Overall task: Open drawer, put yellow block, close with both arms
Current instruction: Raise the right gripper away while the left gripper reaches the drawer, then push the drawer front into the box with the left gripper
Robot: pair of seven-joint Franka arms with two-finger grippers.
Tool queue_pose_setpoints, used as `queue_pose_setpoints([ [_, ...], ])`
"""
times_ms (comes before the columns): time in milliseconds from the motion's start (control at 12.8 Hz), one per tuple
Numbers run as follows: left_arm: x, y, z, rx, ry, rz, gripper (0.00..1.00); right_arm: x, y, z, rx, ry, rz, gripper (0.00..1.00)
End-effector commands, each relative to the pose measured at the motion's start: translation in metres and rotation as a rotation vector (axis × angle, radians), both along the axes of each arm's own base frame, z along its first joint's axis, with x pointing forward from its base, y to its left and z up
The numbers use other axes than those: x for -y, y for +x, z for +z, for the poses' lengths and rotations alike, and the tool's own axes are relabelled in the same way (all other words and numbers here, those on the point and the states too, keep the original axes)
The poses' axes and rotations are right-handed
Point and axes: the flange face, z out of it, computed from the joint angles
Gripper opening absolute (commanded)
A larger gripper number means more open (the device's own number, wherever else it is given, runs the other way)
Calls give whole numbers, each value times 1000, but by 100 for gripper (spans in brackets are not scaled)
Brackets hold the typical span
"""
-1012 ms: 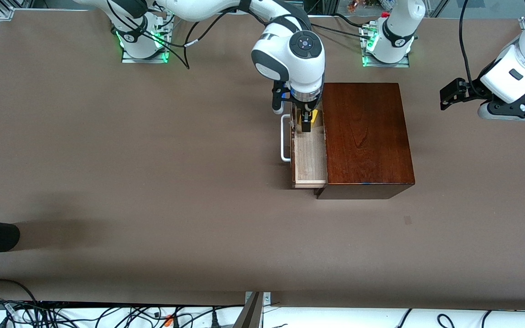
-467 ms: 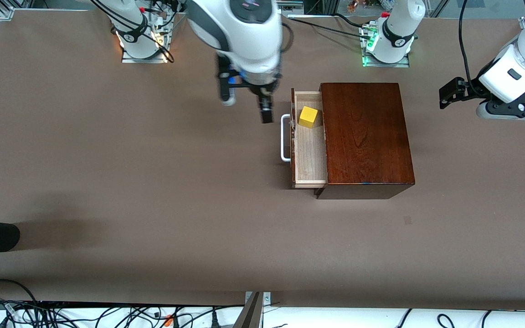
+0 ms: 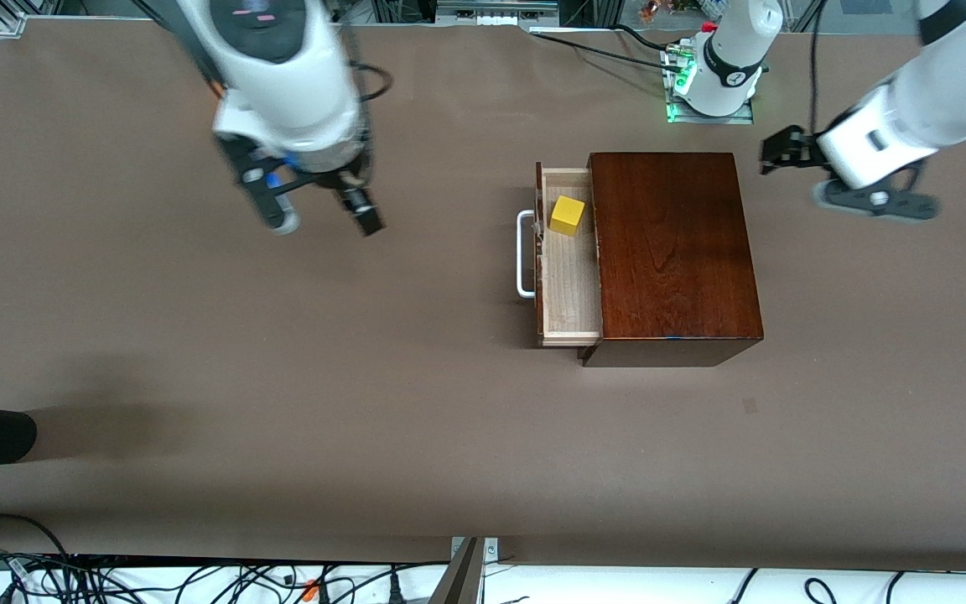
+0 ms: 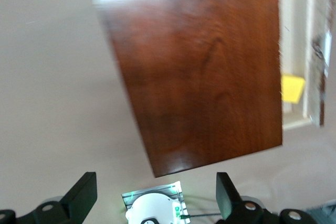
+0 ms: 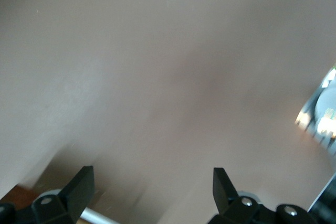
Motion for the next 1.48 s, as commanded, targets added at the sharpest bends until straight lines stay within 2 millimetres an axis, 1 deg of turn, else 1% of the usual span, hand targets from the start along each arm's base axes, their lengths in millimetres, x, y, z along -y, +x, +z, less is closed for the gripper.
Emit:
queue_pose_setpoints([
  [0,73,0,-22,-44,-63,-293,100,74,-7,9,-24,-21,163,100],
  [78,98,0,-30,-41,-78,-380,100,106,-5,11,-34,-9,215,100],
  [156,116,5,-39,-14,-97,-435,100,136,-4,13,-35,7,255,100],
  [233,141,3,-44,27,-127,-535,100,155,-6,13,-26,15,295,100],
  [311,165,4,-58,50,-155,-625,100,178,-7,13,-16,26,334,100],
  [389,195,-2,-67,85,-171,-702,100,197,-9,12,-9,39,388,100],
  [467,222,-6,-77,117,-187,-759,100,221,-11,11,-2,49,422,100],
  [623,271,-18,-100,172,-214,-850,100,263,-10,12,-1,66,519,100],
  [700,293,-25,-114,198,-218,-884,100,280,-7,13,0,72,582,100],
  [856,338,-44,-145,230,-233,-954,100,313,-2,17,11,81,700,100],
  [934,356,-50,-162,257,-224,-1027,100,327,0,17,18,84,748,100],
  [1012,365,-51,-177,277,-210,-1099,100,338,2,17,21,87,793,100],
  [1089,368,-50,-192,276,-211,-1137,100,344,2,16,19,90,832,100],
  [1167,376,-53,-207,280,-220,-1189,100,347,4,18,29,91,874,100],
  [1245,380,-51,-223,290,-221,-1248,100,347,4,18,28,91,905,100],
  [1401,379,-51,-242,281,-183,-1294,100,347,4,18,25,94,911,100],
])
